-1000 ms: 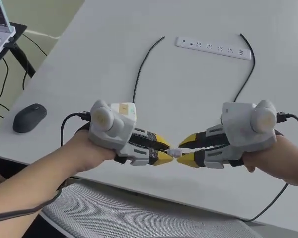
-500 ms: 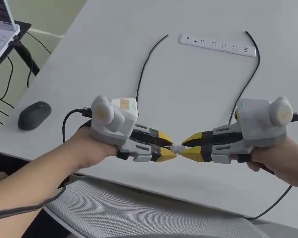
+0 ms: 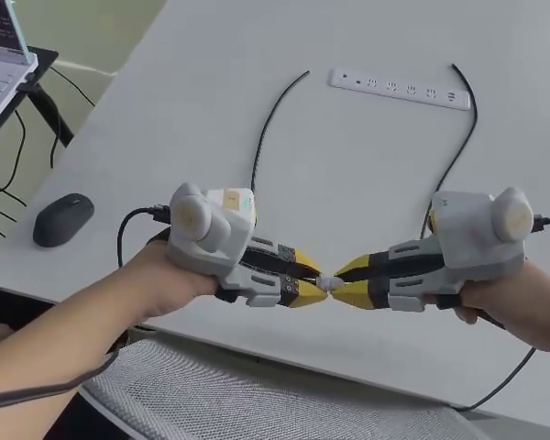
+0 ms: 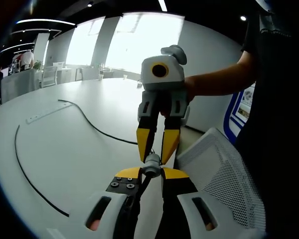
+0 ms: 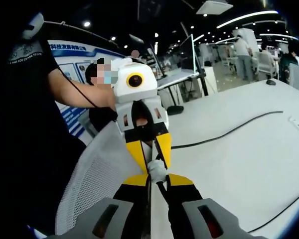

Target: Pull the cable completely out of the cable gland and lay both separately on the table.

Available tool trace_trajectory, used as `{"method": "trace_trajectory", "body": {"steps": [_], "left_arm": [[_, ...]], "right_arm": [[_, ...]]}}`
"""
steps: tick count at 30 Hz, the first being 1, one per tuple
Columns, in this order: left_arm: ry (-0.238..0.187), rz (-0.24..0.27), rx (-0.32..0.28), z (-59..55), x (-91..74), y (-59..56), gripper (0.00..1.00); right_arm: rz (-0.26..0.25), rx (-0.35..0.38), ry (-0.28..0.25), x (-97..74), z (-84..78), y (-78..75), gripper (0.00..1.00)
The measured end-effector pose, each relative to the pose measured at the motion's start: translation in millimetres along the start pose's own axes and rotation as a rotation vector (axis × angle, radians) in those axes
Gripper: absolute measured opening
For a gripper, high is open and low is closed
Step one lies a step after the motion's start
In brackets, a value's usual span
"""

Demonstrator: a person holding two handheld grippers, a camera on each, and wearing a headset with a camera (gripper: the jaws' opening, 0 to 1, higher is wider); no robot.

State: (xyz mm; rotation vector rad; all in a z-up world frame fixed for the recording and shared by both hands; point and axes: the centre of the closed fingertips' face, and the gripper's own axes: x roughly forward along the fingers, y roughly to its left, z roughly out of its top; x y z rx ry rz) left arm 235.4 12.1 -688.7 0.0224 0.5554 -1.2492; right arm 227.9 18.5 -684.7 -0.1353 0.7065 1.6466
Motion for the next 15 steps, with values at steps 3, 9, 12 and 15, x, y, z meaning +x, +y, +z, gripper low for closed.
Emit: {"method": "trace_trajectory", "body": {"steps": [3, 9, 12, 15], "left_arm": [[0.003, 0.001, -0.003, -0.5, 0.5, 0.6, 0.15], [0.006, 0.0, -0.042, -0.2, 0.5, 1.1, 0.15], [0.01, -0.003, -0.053, -1.0, 1.2, 1.4, 0.15], [0.016, -0.002, -0.062, -2.6, 2.0, 1.5, 0.15]], "right_arm": [[-0.013, -0.048, 0.007, -0.6, -0.6, -0.6, 0.08], [-0.082, -0.268, 0.045, -0.7, 0.2, -1.1, 0.07], [-0.124, -0.398, 0.095, 0.6, -2.6, -0.3, 0.07], [-0.176, -0.499, 0.128, 1.4, -5.3, -1.8, 0.07]]}}
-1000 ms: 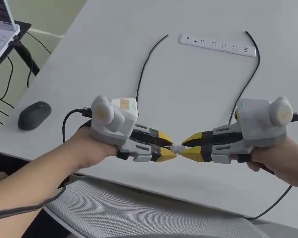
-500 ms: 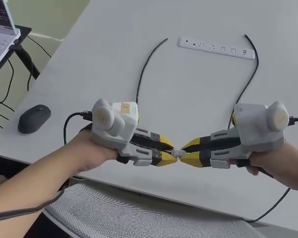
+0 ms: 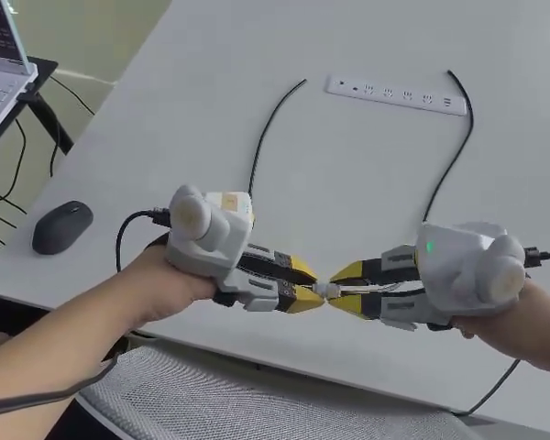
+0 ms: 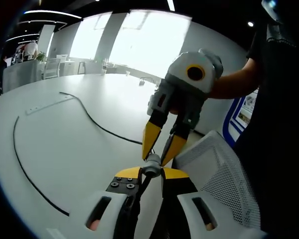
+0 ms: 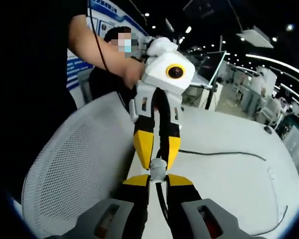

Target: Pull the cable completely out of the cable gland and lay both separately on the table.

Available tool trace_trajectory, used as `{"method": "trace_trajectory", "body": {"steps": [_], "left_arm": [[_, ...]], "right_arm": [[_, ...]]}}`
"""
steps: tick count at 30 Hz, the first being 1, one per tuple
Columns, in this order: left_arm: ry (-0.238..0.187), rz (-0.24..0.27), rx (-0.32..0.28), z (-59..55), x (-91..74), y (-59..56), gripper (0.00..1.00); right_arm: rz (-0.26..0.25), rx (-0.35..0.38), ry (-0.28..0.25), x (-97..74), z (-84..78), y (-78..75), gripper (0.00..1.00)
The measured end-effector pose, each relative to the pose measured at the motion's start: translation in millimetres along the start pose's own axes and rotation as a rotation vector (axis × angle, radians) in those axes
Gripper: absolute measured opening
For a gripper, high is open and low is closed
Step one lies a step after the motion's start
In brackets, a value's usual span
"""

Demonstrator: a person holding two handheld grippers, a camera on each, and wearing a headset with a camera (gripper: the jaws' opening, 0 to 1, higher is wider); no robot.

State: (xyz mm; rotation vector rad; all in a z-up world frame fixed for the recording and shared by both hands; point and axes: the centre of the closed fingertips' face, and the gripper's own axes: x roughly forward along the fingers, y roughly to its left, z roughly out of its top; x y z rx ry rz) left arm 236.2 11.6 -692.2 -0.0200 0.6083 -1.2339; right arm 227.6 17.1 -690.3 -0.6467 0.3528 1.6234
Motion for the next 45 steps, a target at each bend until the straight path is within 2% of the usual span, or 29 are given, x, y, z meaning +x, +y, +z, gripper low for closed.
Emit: {"method": "trace_trajectory", "body": {"steps": [4, 7, 11, 14, 15, 18, 19, 20, 21, 22, 23, 24, 25, 27, 28, 31, 32, 34, 36, 45], "left_arm": [[0.0, 0.004, -0.027, -0.9, 0.5, -0.1, 0.15], [-0.007, 0.009, -0.044, 0.0, 0.4, 1.6, 0.15], [-0.008, 0.015, -0.035, -0.1, 0.4, 2.2, 0.15], [-0.006, 0.011, -0.028, -1.2, 0.5, 1.8, 0.15], [-0.003, 0.011, -0.021, -1.7, 0.8, 1.5, 0.15], [0.003, 0.008, -0.007, -2.8, 1.2, 0.4, 0.15], [0.002, 0.008, 0.003, -2.5, 1.2, 0.1, 0.15], [0.002, 0.008, 0.008, -2.4, 1.1, 0.2, 0.15], [0.002, 0.009, 0.011, -2.4, 0.7, 0.7, 0.15], [0.002, 0.009, 0.011, -2.5, 0.5, 1.0, 0.15], [0.002, 0.009, 0.018, -2.2, 0.0, 1.0, 0.15], [0.004, 0.01, 0.024, -2.1, -0.2, 1.0, 0.15], [0.006, 0.01, 0.03, -2.0, -0.7, 0.7, 0.15], [0.005, 0.009, 0.038, -1.3, -1.1, -0.1, 0.15], [0.003, 0.01, 0.04, -0.9, -1.2, -0.2, 0.15], [0.001, 0.009, 0.042, -0.5, -1.6, -0.3, 0.15], [0.001, 0.008, 0.047, -0.1, -1.8, -0.8, 0.15], [0.002, 0.007, 0.048, 0.2, -2.2, -1.0, 0.15], [0.002, 0.007, 0.051, 0.9, -3.0, -1.1, 0.16], [-0.001, 0.003, 0.058, 3.0, -4.7, -1.0, 0.16]], "right_arm": [[-0.063, -0.067, 0.024, 0.6, -1.3, 1.0, 0.07], [-0.098, -0.089, 0.025, 0.3, -1.8, -0.7, 0.07], [-0.109, -0.043, 0.013, 0.7, -2.7, -4.0, 0.08], [-0.083, 0.022, -0.003, 0.8, -2.1, -2.7, 0.09], [-0.089, 0.049, -0.004, 0.3, -2.6, -4.7, 0.13], [-0.061, 0.14, -0.032, -2.8, -1.7, -5.5, 0.19], [-0.043, 0.194, -0.053, -4.8, -1.9, -6.5, 0.2], [-0.039, 0.291, -0.057, -6.3, -6.5, -10.0, 0.22], [-0.029, 0.355, -0.048, -7.7, -11.5, -12.3, 0.23], [0.001, 0.398, -0.059, -8.7, -11.6, -11.2, 0.23], [0.07, 0.459, -0.098, -10.6, -9.5, -6.7, 0.22], [0.087, 0.502, -0.116, -11.9, -9.0, -7.8, 0.19], [0.114, 0.579, -0.138, -13.3, -10.1, -10.4, 0.16], [0.169, 0.68, -0.181, -15.8, -7.5, -12.6, 0.17], [0.165, 0.683, -0.208, -16.1, -4.6, -16.6, 0.17], [0.201, 0.786, -0.231, -16.3, -3.6, -21.5, 0.17], [0.204, 0.788, -0.236, -15.4, -2.2, -22.0, 0.19], [0.262, 0.829, -0.244, -14.6, 2.5, -16.1, 0.19], [0.289, 0.854, -0.239, -11.5, 3.5, -12.6, 0.19], [0.32, 0.85, -0.232, -4.7, 7.0, -4.0, 0.16]]}}
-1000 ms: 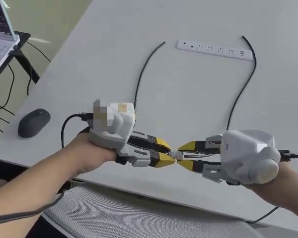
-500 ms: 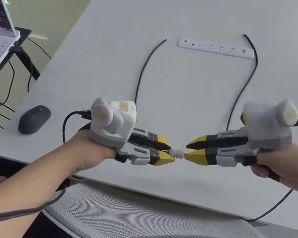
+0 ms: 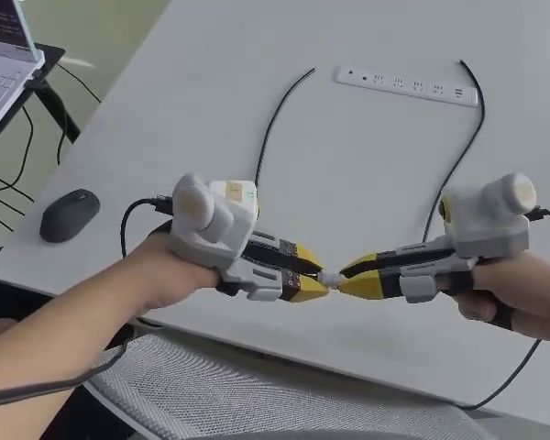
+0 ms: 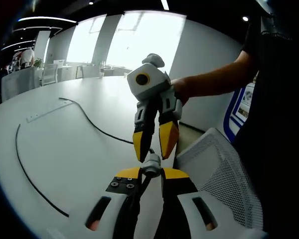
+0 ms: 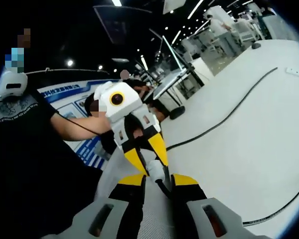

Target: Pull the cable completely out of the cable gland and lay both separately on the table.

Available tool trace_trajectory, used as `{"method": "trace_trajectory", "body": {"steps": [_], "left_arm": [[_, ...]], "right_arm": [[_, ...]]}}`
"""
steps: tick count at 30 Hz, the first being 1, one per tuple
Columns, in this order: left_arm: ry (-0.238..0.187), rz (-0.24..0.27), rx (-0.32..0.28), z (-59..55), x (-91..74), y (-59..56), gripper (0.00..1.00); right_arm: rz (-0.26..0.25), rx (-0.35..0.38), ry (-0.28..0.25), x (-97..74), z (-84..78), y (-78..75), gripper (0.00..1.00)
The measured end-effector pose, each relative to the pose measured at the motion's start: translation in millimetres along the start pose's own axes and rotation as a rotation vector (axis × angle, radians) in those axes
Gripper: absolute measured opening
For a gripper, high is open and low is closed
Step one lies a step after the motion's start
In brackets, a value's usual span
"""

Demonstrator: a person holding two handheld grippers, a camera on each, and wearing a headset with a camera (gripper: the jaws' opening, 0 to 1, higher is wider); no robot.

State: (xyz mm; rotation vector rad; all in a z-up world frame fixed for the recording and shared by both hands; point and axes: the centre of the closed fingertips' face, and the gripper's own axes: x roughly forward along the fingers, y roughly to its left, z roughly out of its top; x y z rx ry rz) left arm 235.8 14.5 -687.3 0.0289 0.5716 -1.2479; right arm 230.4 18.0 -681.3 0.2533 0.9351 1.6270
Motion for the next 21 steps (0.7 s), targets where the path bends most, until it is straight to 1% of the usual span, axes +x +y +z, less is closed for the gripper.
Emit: {"method": "trace_trajectory", "body": {"steps": [3, 4, 7, 11, 13, 16, 18, 19, 21], "left_arm": [[0.001, -0.003, 0.0, -0.5, 0.6, 0.7, 0.16], [0.001, -0.003, -0.002, -0.3, 0.7, 0.5, 0.16], [0.004, -0.005, 0.0, -0.7, 1.4, 0.4, 0.16], [0.007, -0.006, -0.004, -1.6, 1.6, 1.0, 0.15], [0.007, -0.006, -0.001, -0.6, 1.2, -1.1, 0.15], [0.006, -0.008, -0.008, 1.3, 0.5, -4.6, 0.15], [0.004, -0.012, -0.008, 2.3, 0.4, -6.4, 0.15], [0.004, -0.014, -0.012, 2.5, 0.4, -7.2, 0.15], [0.003, -0.014, -0.015, 2.6, 0.6, -7.0, 0.15]], "right_arm": [[0.0, -0.009, -0.003, 1.2, 0.5, 1.3, 0.15], [0.001, -0.017, 0.005, 1.8, -0.6, 2.2, 0.13], [0.005, -0.022, 0.001, 1.3, 0.5, 1.9, 0.09], [0.0, -0.034, 0.004, 1.5, 0.3, 0.7, 0.09], [-0.004, -0.044, 0.006, 1.6, 0.1, 1.3, 0.09], [-0.015, -0.099, 0.014, 1.4, 0.0, 3.3, 0.08], [-0.027, -0.161, 0.029, 0.9, -0.4, 3.9, 0.08], [-0.03, -0.179, 0.033, 1.0, -0.5, 4.5, 0.08], [-0.052, -0.234, 0.045, 0.7, -0.5, 3.6, 0.08]]}}
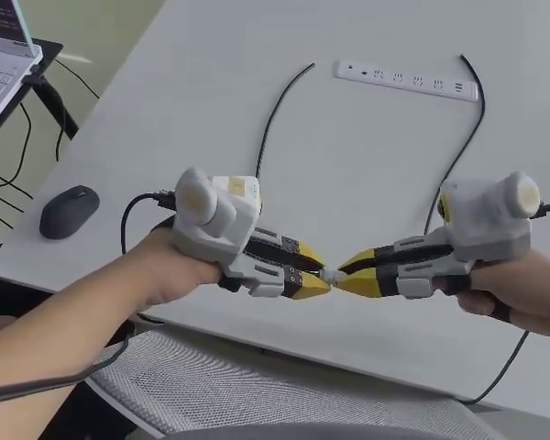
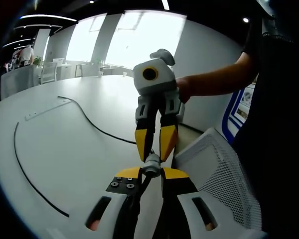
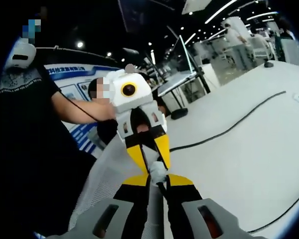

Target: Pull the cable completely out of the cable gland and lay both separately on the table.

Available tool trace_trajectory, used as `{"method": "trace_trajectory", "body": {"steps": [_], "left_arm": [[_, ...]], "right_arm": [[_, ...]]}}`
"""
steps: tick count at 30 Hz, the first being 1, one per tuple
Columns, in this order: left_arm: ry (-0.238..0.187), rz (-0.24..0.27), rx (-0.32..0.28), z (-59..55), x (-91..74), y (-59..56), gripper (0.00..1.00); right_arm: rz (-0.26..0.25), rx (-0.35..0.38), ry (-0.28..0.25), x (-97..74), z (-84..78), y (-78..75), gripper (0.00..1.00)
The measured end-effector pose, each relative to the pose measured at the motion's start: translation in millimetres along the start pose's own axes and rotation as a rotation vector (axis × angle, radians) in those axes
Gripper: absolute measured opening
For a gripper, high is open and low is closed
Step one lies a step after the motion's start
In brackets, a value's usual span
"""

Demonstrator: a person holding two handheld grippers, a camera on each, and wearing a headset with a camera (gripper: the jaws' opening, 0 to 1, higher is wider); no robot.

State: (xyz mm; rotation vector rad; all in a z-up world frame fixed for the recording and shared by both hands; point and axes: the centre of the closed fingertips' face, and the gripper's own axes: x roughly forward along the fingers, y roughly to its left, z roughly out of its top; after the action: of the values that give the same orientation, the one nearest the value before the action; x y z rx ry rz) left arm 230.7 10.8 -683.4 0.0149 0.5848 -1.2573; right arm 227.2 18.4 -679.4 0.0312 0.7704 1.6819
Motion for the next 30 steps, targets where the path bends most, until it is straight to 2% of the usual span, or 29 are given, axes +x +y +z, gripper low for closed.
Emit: {"method": "trace_trajectory", "body": {"steps": [4, 8, 14, 18, 23, 30], "left_arm": [[-0.001, -0.01, -0.014, -0.9, 0.5, -0.6, 0.15], [0.005, -0.007, -0.021, -2.2, 1.7, -0.4, 0.15], [0.001, 0.001, -0.051, -3.6, 1.4, 3.9, 0.15], [-0.008, 0.008, -0.08, -4.7, 1.2, 7.5, 0.15], [-0.001, 0.01, -0.078, -8.7, 1.6, 8.5, 0.15], [-0.005, 0.013, -0.059, -7.9, 1.0, 9.2, 0.15]], "right_arm": [[-0.024, -0.104, 0.02, 0.1, -2.4, 2.2, 0.08], [-0.074, -0.225, 0.063, 0.7, -4.5, -0.5, 0.08], [-0.171, -0.419, 0.12, 2.4, -6.0, -2.6, 0.08], [-0.233, -0.51, 0.148, 2.0, -7.0, -6.3, 0.08], [-0.263, -0.567, 0.175, 5.5, -10.4, -4.4, 0.08], [-0.275, -0.551, 0.168, 4.2, -8.5, -7.3, 0.08]]}}
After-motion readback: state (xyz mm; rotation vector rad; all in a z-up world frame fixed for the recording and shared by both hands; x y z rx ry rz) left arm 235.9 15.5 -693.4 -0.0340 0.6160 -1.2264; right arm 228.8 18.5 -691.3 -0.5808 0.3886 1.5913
